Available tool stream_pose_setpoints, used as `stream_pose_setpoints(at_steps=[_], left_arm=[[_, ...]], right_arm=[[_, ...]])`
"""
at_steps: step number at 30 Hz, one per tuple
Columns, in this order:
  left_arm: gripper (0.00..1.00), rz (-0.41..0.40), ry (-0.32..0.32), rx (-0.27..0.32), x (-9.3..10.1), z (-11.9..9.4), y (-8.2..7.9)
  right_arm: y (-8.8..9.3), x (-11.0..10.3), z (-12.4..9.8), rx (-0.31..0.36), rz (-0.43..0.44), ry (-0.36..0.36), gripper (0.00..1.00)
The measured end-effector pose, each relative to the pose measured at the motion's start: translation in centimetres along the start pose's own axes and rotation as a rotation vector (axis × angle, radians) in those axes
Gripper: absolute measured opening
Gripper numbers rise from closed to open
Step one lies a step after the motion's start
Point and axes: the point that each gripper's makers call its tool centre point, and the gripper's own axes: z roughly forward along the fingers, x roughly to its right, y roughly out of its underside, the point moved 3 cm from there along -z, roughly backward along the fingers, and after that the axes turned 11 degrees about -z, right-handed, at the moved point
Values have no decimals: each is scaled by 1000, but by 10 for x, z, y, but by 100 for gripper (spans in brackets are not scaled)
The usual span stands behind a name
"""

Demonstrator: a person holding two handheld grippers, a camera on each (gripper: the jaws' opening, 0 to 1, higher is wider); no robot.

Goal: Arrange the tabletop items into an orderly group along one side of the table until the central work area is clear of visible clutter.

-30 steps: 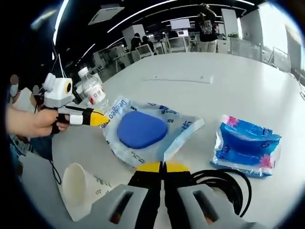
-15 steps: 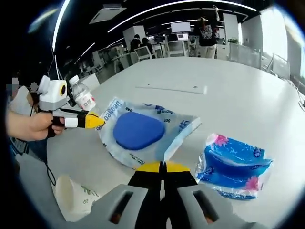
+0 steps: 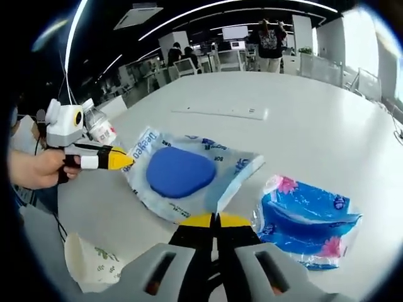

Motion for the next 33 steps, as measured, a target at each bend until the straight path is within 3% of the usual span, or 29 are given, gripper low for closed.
stream_pose_setpoints(at_steps=[20, 33], left_arm=[[0, -14, -12, -29, -2, 8, 9], [0, -26, -18, -39, -3, 11, 13]], right_arm=[[15, 2, 8, -41, 24, -13, 0], [13, 2, 8, -39, 25, -12, 0]])
